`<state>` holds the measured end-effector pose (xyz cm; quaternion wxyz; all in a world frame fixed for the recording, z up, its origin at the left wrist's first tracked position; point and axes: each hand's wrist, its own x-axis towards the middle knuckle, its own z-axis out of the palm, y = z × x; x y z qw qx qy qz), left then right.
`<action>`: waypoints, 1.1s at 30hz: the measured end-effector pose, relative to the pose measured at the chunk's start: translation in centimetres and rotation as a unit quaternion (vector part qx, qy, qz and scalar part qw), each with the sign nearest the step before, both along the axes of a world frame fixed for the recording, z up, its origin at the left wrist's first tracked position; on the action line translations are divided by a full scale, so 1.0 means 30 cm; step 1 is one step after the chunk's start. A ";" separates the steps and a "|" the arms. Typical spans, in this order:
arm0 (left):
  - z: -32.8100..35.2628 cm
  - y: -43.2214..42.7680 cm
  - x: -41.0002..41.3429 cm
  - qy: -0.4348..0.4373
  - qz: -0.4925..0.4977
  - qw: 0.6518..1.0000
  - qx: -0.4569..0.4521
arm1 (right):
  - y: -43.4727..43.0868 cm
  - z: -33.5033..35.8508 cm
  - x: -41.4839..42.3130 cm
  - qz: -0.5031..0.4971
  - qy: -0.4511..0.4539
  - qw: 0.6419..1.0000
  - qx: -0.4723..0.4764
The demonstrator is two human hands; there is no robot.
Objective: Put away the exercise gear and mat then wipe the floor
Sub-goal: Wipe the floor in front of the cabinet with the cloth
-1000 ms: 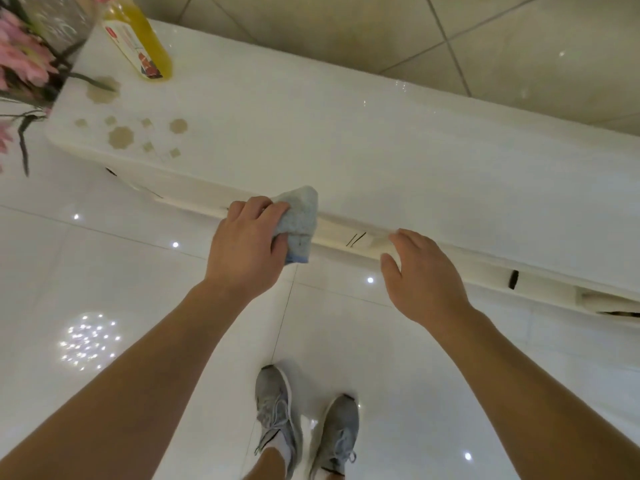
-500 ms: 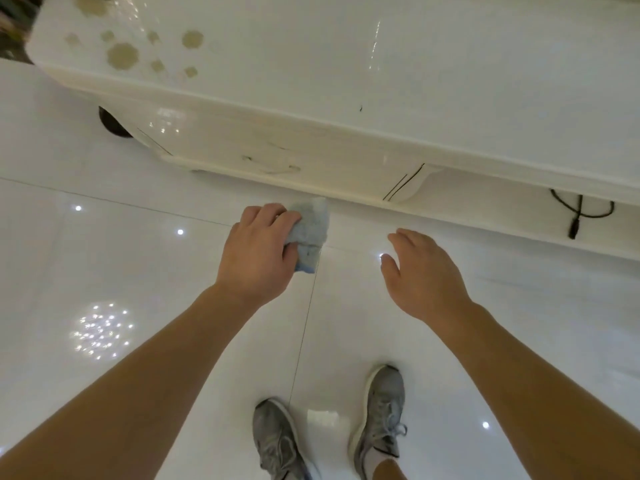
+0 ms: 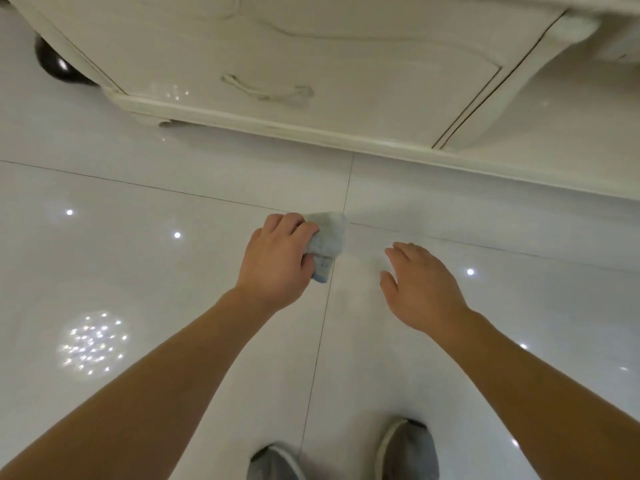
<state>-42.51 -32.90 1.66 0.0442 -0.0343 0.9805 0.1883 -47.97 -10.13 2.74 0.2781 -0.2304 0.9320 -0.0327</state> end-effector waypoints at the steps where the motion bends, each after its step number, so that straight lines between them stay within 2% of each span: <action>1: -0.049 -0.002 -0.007 0.006 -0.005 1.000 -0.002 | -0.006 -0.049 -0.009 -0.004 0.008 1.000 -0.003; 6: -0.274 -0.006 -0.037 0.029 -0.061 0.996 -0.057 | -0.044 -0.264 -0.054 -0.014 0.037 0.999 -0.017; 9: -0.387 -0.025 -0.069 0.018 -0.062 0.994 -0.091 | -0.062 -0.372 -0.089 -0.028 0.053 0.998 -0.023; 13: -0.489 -0.037 -0.083 0.015 -0.076 0.991 -0.112 | -0.097 -0.482 -0.103 -0.043 0.079 0.994 -0.055; 16: -0.549 -0.053 -0.083 0.027 -0.135 0.984 -0.112 | -0.115 -0.527 -0.090 -0.060 0.106 0.990 -0.076; 20: -0.591 -0.076 -0.090 0.007 -0.178 0.979 -0.103 | -0.111 -0.563 -0.061 -0.071 0.117 0.988 -0.069; 33: -0.605 -0.118 -0.107 0.022 -0.173 0.977 -0.125 | -0.177 -0.582 -0.062 -0.040 0.141 0.983 -0.107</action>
